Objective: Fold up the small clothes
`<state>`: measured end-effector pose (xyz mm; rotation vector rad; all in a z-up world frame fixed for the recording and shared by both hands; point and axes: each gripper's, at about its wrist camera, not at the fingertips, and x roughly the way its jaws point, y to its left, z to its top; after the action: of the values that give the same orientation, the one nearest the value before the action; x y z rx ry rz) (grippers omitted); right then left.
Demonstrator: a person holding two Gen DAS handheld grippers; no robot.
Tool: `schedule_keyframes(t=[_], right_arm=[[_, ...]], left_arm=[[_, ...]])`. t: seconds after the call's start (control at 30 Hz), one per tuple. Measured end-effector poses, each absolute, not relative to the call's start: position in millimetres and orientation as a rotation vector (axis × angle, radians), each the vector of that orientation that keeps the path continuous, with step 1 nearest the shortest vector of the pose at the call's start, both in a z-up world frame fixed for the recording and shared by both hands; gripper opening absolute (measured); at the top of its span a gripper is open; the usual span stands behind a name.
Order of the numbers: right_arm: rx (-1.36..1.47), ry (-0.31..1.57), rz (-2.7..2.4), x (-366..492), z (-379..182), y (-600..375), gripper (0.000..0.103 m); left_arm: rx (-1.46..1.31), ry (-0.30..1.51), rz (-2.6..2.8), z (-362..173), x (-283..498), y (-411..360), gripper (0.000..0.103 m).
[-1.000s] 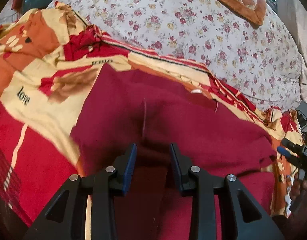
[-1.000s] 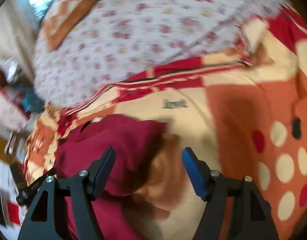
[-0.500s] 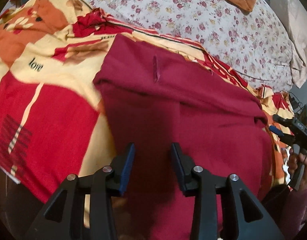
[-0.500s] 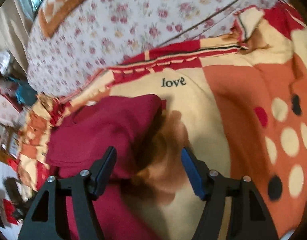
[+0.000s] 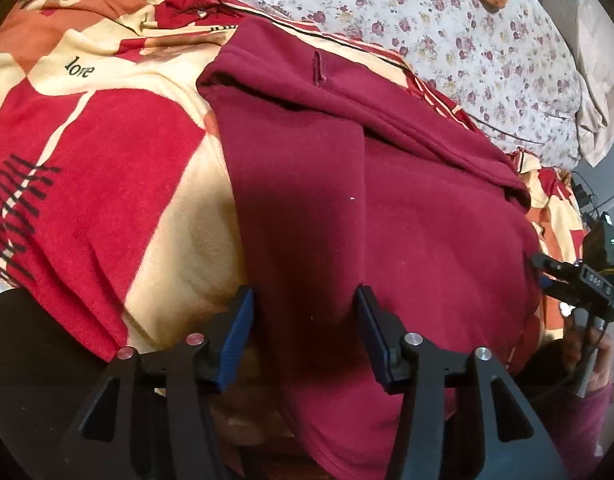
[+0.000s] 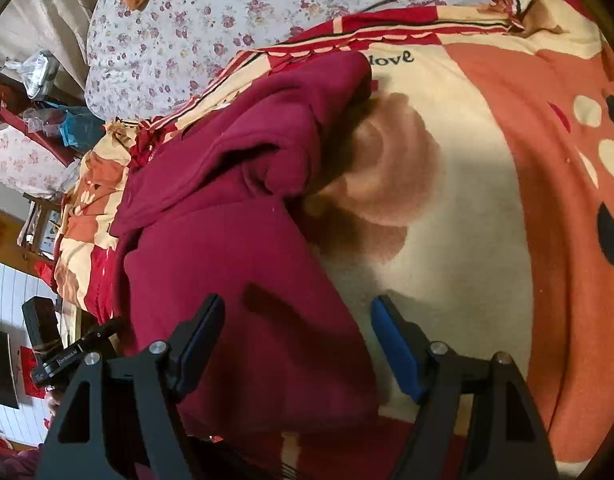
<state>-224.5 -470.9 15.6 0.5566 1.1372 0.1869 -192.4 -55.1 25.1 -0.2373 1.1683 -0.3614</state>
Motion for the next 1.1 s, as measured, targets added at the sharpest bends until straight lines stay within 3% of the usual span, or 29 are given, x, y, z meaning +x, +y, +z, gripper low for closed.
schedule_keyframes(t=[0.2,0.27,0.37,0.43,0.47,0.8,0.83,0.9,0.93,1.1], right_arm=[[0.465,1.111,0.226,-235.3,22.0,-458.5,0.075],[0.396,1.130,0.186,-236.7,18.9,-450.3,0.050],[0.334,1.117,0.170,-242.1,21.6,-446.8,0.027],[0.348,1.108,0.204,-247.5,25.9,-448.6,0.016],[0.341,1.102,0.211,-251.6,29.5,-449.2,0.014],[0.304,1.168,0.228,-286.3,33.9,-450.9,0.012],[0.337,1.166,0.215,-285.1,32.6,-454.3,0.015],[0.403,1.158,0.188,-283.1,29.2,-460.9,0.035],[0.428,1.164,0.187,-281.9,26.3,-461.9,0.050],[0.393,1.197,0.233,-279.4,18.3,-452.6,0.056]], left_arm=[[-0.230,1.166,-0.339,21.6,-192.5,-57.8,0.030],[-0.222,1.167,-0.334,21.2,-192.1,-58.7,0.030],[-0.214,1.166,-0.329,21.5,-192.9,-59.4,0.030],[-0.210,1.166,-0.331,21.4,-193.3,-59.7,0.030],[-0.210,1.167,-0.332,21.4,-193.4,-59.3,0.030],[-0.232,1.189,-0.349,22.8,-201.6,-55.9,0.030],[-0.235,1.199,-0.356,23.3,-205.5,-54.3,0.030],[-0.254,1.220,-0.370,22.2,-212.9,-50.8,0.030],[-0.270,1.234,-0.375,20.6,-217.4,-48.4,0.030],[-0.317,1.304,-0.366,4.7,-240.8,-40.2,0.030]])
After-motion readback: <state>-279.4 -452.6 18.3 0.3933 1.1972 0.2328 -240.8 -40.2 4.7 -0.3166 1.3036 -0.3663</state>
